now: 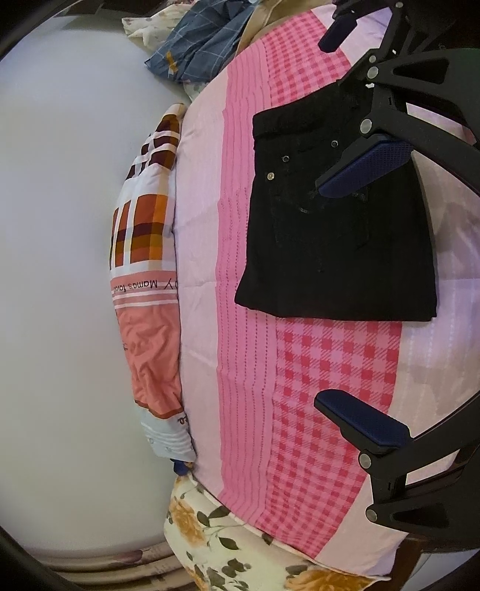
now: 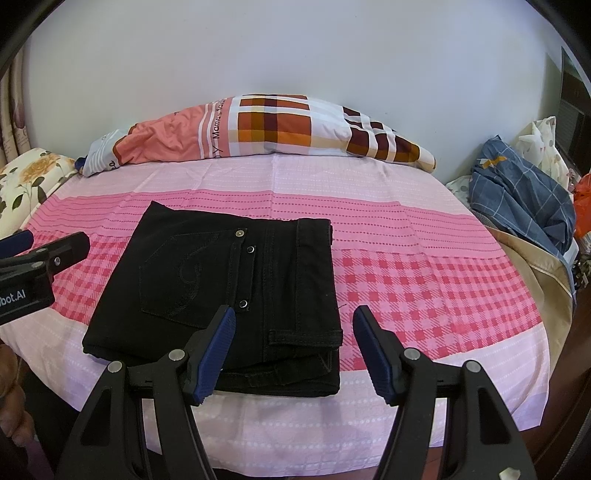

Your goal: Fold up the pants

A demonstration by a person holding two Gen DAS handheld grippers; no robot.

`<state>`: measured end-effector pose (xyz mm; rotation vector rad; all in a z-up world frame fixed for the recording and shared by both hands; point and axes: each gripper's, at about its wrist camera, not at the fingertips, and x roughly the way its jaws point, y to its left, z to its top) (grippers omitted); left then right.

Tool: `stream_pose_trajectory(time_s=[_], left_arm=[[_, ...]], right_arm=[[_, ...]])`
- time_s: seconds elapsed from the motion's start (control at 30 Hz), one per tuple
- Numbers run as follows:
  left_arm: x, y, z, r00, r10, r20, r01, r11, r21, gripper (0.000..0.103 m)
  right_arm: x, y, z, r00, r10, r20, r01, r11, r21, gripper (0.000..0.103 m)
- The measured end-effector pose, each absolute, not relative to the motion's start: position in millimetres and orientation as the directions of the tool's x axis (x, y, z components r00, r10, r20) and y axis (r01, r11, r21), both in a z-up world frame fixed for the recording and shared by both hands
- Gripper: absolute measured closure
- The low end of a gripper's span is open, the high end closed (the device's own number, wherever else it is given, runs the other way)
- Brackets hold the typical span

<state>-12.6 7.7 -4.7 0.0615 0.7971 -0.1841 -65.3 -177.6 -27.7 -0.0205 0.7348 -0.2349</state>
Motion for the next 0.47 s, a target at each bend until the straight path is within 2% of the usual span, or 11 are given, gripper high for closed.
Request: stream_pose_trajectory(time_s=[0.17, 0.27, 0.33, 0.43, 0.47], left_arm=[[-12.8, 6.0, -7.2, 0.679, -0.145, -0.720, 0.196, 0.980, -0.012, 0.000], [-10.6, 6.1, -12.0, 0.695, -0.109, -0.711, 0.183, 0.983, 0.029, 0.000], [-1.8, 10.7, -21.8, 0.667, -0.131, -0.734, 0.208, 0.978, 0.014, 0.000], [15.7, 21.3, -35.4, 0.642, -0.135, -0.755, 0.225, 0.974, 0.017, 0.000], [24.1, 24.9, -39.9, 0.633, -0.127, -0.764, 0.230, 0.973, 0.029, 0.000]], right_arm=[[-67.3, -179.5, -29.2, 0.718, -0.223, -0.660, 0.204, 0.973, -0.107, 0.040], [-67.3, -181.5, -30.3, 0.712, -0.224, -0.666, 0.206, 0.973, -0.107, 0.040], [-67.6, -192.6, -31.2, 0.701, -0.221, -0.678, 0.217, 0.972, -0.092, 0.040], [-56.9, -217.6, -31.0, 0.684, -0.170, -0.710, 0.194, 0.980, -0.047, 0.027], [-53.5, -228.7, -32.2, 0.672, -0.155, -0.724, 0.186, 0.982, -0.037, 0.027]])
